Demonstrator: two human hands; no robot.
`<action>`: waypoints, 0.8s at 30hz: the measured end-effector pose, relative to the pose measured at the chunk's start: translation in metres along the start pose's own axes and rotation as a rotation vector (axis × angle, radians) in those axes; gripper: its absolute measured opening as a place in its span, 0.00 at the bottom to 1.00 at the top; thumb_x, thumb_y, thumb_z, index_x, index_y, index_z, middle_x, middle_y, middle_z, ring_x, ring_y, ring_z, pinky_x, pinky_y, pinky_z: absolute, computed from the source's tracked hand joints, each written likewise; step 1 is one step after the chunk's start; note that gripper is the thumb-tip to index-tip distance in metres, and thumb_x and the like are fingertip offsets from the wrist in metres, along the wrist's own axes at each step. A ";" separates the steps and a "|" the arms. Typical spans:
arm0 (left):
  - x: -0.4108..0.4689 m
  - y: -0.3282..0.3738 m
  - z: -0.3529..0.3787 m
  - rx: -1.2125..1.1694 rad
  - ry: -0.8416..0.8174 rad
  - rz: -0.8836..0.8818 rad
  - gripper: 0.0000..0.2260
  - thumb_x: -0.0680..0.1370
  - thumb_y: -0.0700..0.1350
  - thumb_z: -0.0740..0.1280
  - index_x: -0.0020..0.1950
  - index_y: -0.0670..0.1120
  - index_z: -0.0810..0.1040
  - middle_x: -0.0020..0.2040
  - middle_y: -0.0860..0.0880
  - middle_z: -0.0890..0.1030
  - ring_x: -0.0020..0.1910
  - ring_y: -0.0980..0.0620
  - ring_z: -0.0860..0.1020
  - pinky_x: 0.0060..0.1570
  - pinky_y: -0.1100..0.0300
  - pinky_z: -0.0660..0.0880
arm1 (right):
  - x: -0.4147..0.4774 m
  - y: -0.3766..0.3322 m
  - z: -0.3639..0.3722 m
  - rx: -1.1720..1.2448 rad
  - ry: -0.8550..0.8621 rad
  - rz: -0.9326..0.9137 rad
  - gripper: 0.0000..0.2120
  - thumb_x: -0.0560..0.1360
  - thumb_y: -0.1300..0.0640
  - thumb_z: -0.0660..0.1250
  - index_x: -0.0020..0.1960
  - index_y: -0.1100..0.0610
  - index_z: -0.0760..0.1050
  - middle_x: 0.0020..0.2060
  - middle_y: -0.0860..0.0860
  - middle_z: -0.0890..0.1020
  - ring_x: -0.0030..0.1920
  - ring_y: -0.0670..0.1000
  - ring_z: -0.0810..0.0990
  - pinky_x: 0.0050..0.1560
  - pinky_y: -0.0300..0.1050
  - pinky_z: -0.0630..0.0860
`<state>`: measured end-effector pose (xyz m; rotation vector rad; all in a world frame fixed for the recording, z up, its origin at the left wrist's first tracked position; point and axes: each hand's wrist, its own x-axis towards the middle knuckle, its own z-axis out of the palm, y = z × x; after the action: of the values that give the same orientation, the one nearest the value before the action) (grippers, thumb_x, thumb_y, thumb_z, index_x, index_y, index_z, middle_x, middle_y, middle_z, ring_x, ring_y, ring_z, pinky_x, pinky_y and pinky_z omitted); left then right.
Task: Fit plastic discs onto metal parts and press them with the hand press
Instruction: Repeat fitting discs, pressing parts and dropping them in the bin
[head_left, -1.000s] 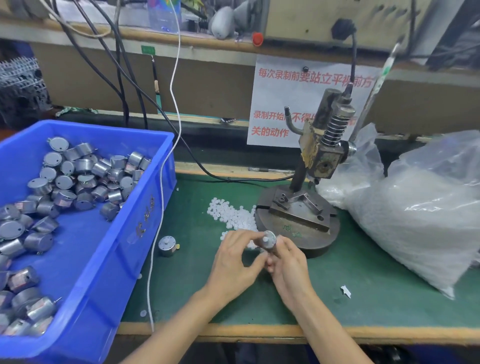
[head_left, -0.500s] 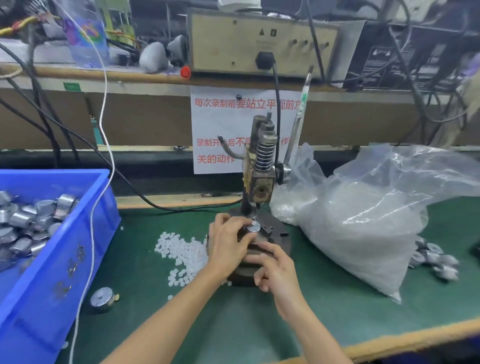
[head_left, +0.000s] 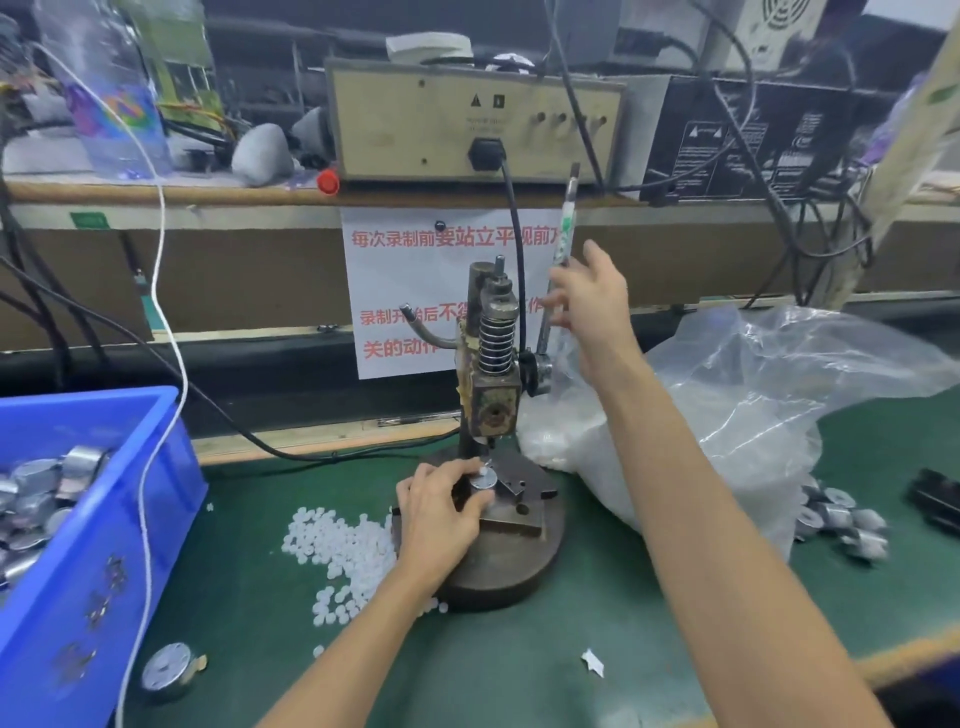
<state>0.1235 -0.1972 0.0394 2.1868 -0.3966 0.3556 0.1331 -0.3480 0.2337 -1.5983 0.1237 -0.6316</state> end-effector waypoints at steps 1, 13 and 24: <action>0.000 0.000 -0.001 -0.008 -0.007 -0.013 0.15 0.72 0.50 0.71 0.58 0.56 0.78 0.46 0.57 0.75 0.50 0.54 0.69 0.48 0.66 0.54 | 0.008 -0.007 0.002 -0.001 -0.048 0.025 0.20 0.78 0.63 0.60 0.70 0.61 0.65 0.51 0.48 0.77 0.35 0.44 0.75 0.33 0.35 0.73; -0.003 -0.003 0.001 -0.028 0.026 0.036 0.22 0.72 0.49 0.72 0.64 0.55 0.72 0.52 0.64 0.76 0.50 0.60 0.68 0.54 0.66 0.53 | -0.078 0.048 0.007 0.239 0.206 -0.443 0.07 0.74 0.64 0.57 0.42 0.54 0.62 0.35 0.48 0.66 0.33 0.43 0.65 0.38 0.36 0.64; -0.006 -0.003 0.003 0.018 0.009 0.036 0.20 0.74 0.51 0.69 0.66 0.54 0.71 0.57 0.57 0.78 0.56 0.57 0.69 0.53 0.67 0.52 | -0.049 0.025 0.016 0.370 0.089 -0.252 0.16 0.72 0.59 0.60 0.59 0.53 0.68 0.51 0.49 0.75 0.43 0.43 0.74 0.38 0.34 0.71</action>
<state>0.1197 -0.1969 0.0334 2.1970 -0.4299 0.3907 0.1068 -0.3163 0.1942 -1.2368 -0.1264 -0.8675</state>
